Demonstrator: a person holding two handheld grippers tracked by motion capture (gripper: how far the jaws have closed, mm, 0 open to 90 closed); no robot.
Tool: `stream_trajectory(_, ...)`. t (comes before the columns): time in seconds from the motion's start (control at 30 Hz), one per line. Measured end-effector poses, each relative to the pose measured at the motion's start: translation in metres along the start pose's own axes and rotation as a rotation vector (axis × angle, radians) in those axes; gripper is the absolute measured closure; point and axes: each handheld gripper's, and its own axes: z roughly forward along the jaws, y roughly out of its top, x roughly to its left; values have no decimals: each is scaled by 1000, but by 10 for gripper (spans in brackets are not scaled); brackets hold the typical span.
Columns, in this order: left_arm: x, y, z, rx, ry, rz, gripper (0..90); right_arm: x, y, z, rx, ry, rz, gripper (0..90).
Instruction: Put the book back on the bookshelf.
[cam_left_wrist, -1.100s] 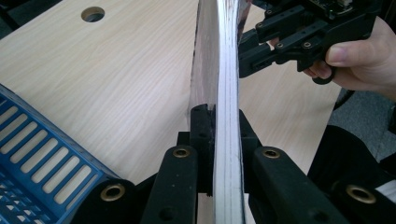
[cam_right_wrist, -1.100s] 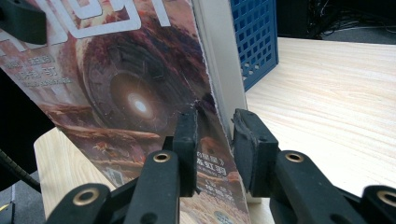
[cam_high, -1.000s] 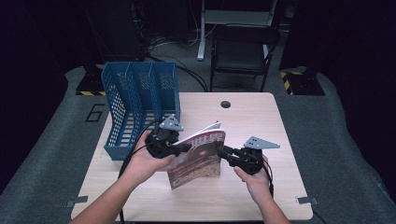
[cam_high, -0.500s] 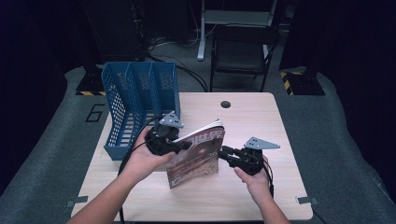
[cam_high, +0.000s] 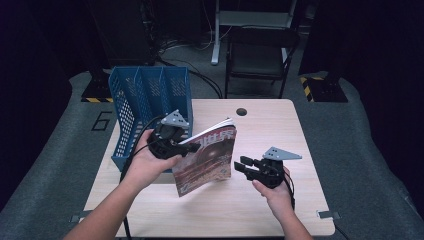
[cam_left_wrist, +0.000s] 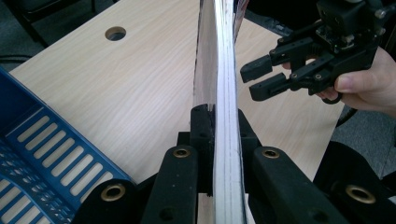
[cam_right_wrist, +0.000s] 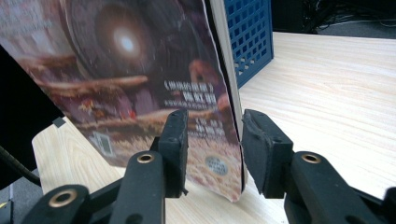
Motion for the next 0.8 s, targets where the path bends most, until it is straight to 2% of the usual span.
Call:
stream_trajectory(0.3, 2, 6, -6, -3, 4, -4, 840, 5, -14, -9, 50, -23, -21, 502)
stream_trajectory(0.5, 4, 8, -5, -3, 7, -8, 839, 3, -30, -5, 55, -39, -19, 466)
stream_trajectory(0.63, 5, 10, -5, -8, 6, -17, 840, 5, -37, 2, 114, -77, -83, 450)
stream_trajectory(0.8, 6, 14, -7, -13, 11, -20, 840, 7, -44, 7, 137, -97, -108, 430)
